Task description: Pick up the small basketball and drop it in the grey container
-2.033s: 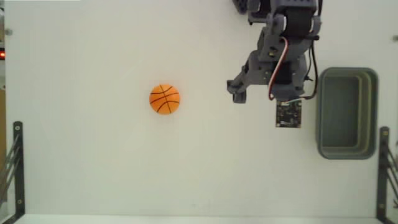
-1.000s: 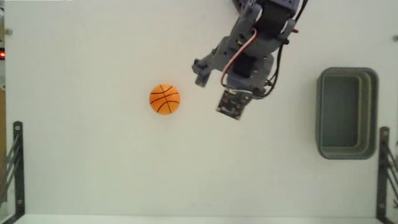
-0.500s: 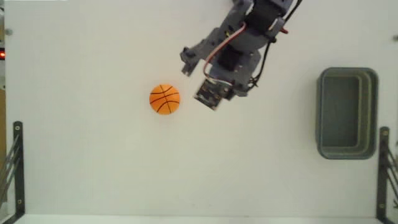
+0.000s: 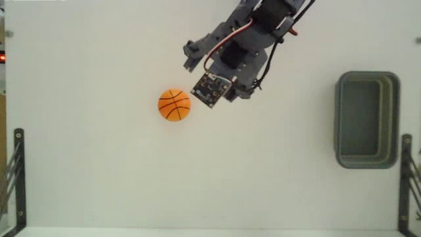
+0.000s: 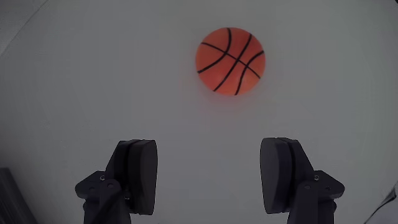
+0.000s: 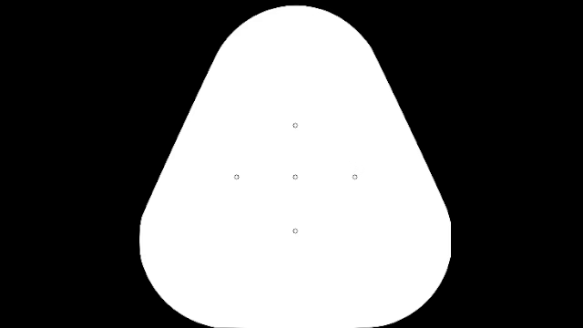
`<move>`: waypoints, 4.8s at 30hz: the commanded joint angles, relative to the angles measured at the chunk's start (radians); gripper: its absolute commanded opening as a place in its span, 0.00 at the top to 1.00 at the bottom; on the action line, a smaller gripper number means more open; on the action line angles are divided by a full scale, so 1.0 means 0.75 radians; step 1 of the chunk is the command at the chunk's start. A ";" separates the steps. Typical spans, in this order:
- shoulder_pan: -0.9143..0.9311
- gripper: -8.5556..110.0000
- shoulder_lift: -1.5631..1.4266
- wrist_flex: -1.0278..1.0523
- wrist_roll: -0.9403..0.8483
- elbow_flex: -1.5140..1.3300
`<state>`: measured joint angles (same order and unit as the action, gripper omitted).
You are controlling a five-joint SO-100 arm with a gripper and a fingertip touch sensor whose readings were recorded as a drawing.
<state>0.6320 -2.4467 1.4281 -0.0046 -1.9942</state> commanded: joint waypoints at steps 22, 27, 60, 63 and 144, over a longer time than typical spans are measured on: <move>0.141 0.00 -0.045 0.003 0.006 -0.007; 0.141 0.00 -0.045 0.003 0.006 -0.007; 0.119 0.00 -0.045 0.003 0.006 -0.007; 0.119 0.00 -0.045 0.003 0.006 -0.007; 0.073 0.00 0.615 -0.430 0.006 0.220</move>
<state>0.6857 -1.9865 1.1259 -0.0046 -1.8868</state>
